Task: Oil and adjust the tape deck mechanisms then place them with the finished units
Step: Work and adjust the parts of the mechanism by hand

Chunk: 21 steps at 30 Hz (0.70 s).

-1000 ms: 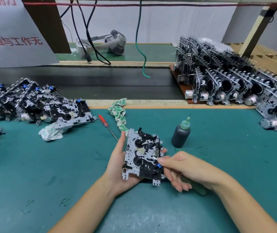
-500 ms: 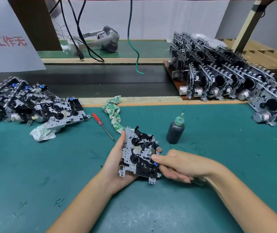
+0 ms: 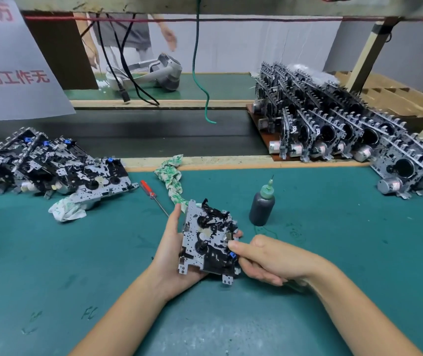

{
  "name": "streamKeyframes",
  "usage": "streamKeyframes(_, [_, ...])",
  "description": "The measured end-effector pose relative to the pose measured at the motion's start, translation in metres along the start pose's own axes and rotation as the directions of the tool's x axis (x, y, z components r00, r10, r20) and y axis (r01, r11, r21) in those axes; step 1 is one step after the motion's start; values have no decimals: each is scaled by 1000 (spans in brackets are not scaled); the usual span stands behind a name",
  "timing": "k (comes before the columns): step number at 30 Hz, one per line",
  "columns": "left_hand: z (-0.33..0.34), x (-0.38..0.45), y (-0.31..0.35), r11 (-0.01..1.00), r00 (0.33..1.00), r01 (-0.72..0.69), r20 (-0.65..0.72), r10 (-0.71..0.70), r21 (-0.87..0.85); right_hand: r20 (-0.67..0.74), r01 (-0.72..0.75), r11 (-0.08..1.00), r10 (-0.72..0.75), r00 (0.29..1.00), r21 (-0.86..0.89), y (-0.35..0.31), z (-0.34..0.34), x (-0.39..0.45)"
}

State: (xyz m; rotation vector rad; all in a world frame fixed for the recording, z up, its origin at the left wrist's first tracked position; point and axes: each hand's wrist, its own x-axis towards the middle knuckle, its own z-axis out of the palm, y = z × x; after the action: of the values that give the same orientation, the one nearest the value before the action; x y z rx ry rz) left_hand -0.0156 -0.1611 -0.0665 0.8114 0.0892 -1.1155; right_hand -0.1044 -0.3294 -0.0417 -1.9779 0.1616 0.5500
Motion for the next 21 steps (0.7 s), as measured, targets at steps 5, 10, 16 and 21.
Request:
streamKeyframes(5, [9, -10, 1, 972, 995, -22, 87, 43, -234, -54, 41, 971, -29, 998, 236, 13, -9, -9])
streamKeyframes(10, [11, -13, 4, 940, 992, -27, 110, 68, -341, -43, 13, 962, -2, 999, 271, 22, -19, -12])
streamKeyframes(16, [5, -10, 3, 945, 986, -52, 137, 101, -324, -244, 94, 978, -47, 969, 186, 22, -12, -5])
streamKeyframes(21, [-3, -11, 8, 985, 984, -29, 166, 58, -168, -533, -65, 838, -283, 798, -542, 21, -5, -3])
